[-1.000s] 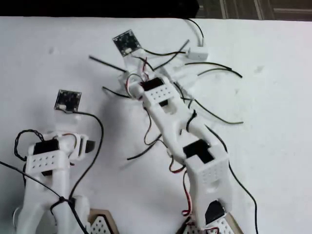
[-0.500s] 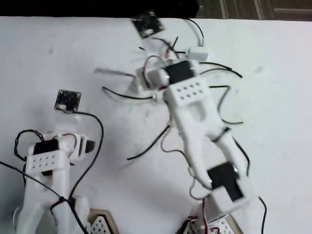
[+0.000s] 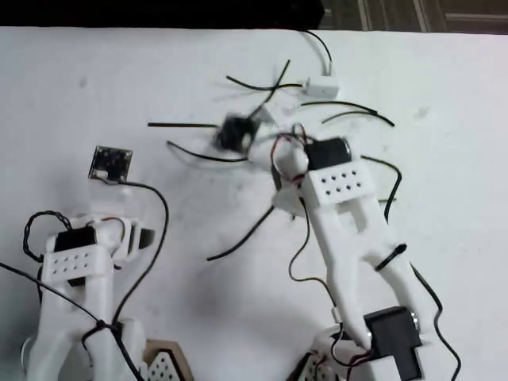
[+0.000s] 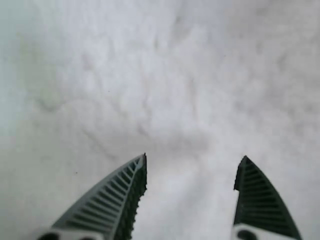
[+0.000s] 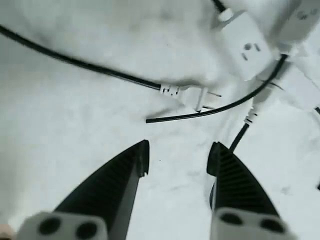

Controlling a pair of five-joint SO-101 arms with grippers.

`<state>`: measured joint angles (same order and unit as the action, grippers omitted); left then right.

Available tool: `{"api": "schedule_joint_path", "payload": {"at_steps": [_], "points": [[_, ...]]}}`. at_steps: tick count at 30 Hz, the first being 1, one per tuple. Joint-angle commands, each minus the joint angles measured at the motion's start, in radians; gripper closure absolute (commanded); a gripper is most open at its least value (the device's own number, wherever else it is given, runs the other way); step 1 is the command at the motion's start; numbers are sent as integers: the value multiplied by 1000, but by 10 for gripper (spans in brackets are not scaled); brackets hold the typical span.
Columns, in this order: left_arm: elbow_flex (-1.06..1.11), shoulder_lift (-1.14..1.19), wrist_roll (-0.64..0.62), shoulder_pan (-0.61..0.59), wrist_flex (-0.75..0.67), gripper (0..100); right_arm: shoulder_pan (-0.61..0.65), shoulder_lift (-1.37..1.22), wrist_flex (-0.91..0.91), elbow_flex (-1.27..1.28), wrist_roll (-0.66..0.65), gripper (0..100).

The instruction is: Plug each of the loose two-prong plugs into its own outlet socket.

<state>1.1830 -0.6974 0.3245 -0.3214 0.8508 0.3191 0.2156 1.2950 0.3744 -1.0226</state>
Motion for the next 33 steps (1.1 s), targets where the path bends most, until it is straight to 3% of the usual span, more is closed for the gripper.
{"api": "schedule_joint_path", "payload": {"at_steps": [1,4,13,26,33], "points": [[-5,-28,11,-10,-17,714,-22,41,-162,147,-180,815],[-5,-28,11,-10,-17,714,-16,38,-249,229,-235,815],[-5,-28,11,-10,-17,714,4,-197,-481,221,-241,815],[-5,-28,11,-10,-17,714,4,-503,-567,46,-235,823],[-5,-28,11,-10,-17,714,22,-524,-615,40,-178,922]]}}
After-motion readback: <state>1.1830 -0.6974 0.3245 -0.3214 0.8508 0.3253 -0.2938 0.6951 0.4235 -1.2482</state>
